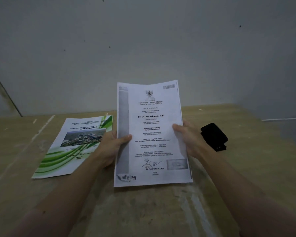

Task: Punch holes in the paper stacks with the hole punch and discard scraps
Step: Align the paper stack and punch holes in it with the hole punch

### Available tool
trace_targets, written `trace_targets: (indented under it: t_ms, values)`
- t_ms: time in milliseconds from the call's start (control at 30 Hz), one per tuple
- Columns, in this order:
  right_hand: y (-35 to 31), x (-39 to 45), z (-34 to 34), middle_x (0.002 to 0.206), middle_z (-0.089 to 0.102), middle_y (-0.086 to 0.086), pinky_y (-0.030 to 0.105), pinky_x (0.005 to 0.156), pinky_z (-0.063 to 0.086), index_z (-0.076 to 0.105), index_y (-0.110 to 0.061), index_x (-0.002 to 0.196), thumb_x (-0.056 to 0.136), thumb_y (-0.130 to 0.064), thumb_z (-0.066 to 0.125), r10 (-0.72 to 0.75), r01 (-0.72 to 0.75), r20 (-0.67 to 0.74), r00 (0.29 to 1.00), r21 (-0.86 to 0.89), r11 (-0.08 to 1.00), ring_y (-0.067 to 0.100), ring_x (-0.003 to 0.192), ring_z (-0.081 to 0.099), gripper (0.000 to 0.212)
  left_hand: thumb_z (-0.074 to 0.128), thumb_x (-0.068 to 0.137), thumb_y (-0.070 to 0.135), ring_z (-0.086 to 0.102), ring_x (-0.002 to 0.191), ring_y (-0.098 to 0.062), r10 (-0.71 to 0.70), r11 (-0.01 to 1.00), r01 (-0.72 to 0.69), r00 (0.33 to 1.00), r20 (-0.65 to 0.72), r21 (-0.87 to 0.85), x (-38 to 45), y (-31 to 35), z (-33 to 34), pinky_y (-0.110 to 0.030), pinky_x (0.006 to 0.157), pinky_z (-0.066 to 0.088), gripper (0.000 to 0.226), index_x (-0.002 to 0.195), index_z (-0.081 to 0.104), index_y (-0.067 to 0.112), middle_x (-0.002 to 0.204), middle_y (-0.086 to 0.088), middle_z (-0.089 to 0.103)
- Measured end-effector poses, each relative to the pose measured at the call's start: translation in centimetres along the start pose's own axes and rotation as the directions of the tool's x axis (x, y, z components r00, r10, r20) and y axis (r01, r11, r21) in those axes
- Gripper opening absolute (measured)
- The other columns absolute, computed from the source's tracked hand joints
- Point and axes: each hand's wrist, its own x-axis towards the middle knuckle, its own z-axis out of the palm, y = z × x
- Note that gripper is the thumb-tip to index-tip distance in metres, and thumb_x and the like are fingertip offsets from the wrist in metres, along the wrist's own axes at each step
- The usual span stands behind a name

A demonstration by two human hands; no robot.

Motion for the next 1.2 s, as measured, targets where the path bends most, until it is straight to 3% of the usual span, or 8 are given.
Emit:
trace_targets:
  t_ms: [200,400,567,667,800,967,1067,1200]
  values:
    - [0.7,-0.4,-0.5,0.099,0.068,0.005,0.047,0.092,0.050,0.063,-0.022,0.093,0.093,-0.001,0.045,0.034,-0.034,0.020,0.999,0.026,0.999,0.026,0.090,0.064,0.027,0.055,0.087,0.006,0.072,0.062,-0.014,-0.037,0.992,0.039,0.999,0.024,-0.123,-0.6,-0.8,0.8,-0.026,0.053,0.058,0.028,0.114,0.058,-0.001,0.075,0.001,0.075]
    - [1.1,-0.4,-1.2,0.092,0.068,0.006,0.039,0.080,0.053,0.062,-0.016,0.099,0.094,0.002,0.042,0.056,-0.059,0.051,0.997,0.067,0.996,0.018,0.075,0.067,0.028,0.056,0.089,0.020,0.070,0.056,-0.008,0.031,0.998,-0.038,0.992,-0.124,-0.049,-0.2,-0.9,2.3,-0.021,0.045,0.052,0.044,0.129,0.048,0.005,0.089,-0.002,0.069]
    - [1.6,-1.1,-3.0,0.086,0.067,0.003,0.026,0.062,0.056,0.060,-0.012,0.098,0.094,0.002,0.043,0.171,-0.168,0.071,0.983,-0.042,0.985,0.015,0.070,0.066,0.022,0.062,0.085,0.015,0.069,0.052,-0.011,-0.093,0.990,0.084,0.992,-0.082,-0.115,-0.3,-2.1,3.8,-0.021,0.043,0.052,0.012,0.096,0.063,0.011,0.074,0.000,0.072]
    - [2.1,-1.5,-4.6,0.092,0.070,0.004,0.028,0.066,0.054,0.064,-0.010,0.099,0.090,-0.001,0.052,0.200,-0.187,0.041,0.979,-0.214,0.959,0.017,0.074,0.068,0.018,0.062,0.085,0.012,0.070,0.067,-0.018,-0.062,0.998,0.060,0.994,-0.095,-0.020,0.0,-3.3,4.5,-0.027,0.055,0.055,0.019,0.103,0.063,0.006,0.086,-0.004,0.070]
    - [2.2,-0.9,-6.3,0.090,0.066,0.006,0.022,0.069,0.048,0.066,-0.005,0.093,0.086,-0.005,0.059,-0.108,0.000,-0.154,0.982,-0.575,0.818,0.016,0.079,0.061,0.010,0.061,0.085,0.011,0.066,0.078,-0.020,0.000,0.999,0.006,0.988,-0.156,0.038,0.4,-4.2,5.7,-0.028,0.063,0.053,0.023,0.108,0.063,0.005,0.085,-0.001,0.068]
    - [2.1,0.6,-9.4,0.102,0.063,0.018,0.027,0.079,0.041,0.065,0.002,0.099,0.085,0.000,0.052,-0.557,0.132,-0.174,0.812,-0.875,0.466,0.031,0.099,0.056,0.019,0.061,0.086,0.010,0.065,0.078,-0.022,0.068,0.992,-0.049,0.984,-0.164,0.119,0.5,-4.8,5.9,-0.029,0.068,0.053,0.025,0.110,0.062,0.002,0.094,-0.011,0.067]
    - [2.1,2.0,-11.0,0.128,0.051,0.020,0.042,0.096,0.038,0.051,0.000,0.121,0.092,-0.019,0.050,-0.352,-0.190,-0.344,0.871,-0.895,0.405,0.036,0.122,0.040,0.035,0.061,0.086,0.009,0.064,0.072,-0.015,0.099,0.987,-0.078,0.983,-0.153,0.138,0.5,-4.9,5.9,-0.018,0.053,0.054,0.017,0.102,0.061,0.010,0.085,-0.004,0.067]
    - [2.2,2.8,-11.4,0.118,0.058,0.024,0.037,0.081,0.044,0.050,0.004,0.115,0.097,-0.028,0.043,-0.112,-0.318,-0.452,0.885,-0.762,0.564,0.038,0.109,0.054,0.038,0.061,0.086,0.009,0.065,0.071,-0.016,0.082,0.991,-0.063,0.983,-0.162,0.121,0.5,-4.9,5.7,-0.017,0.052,0.055,0.009,0.094,0.061,0.013,0.080,0.001,0.067]
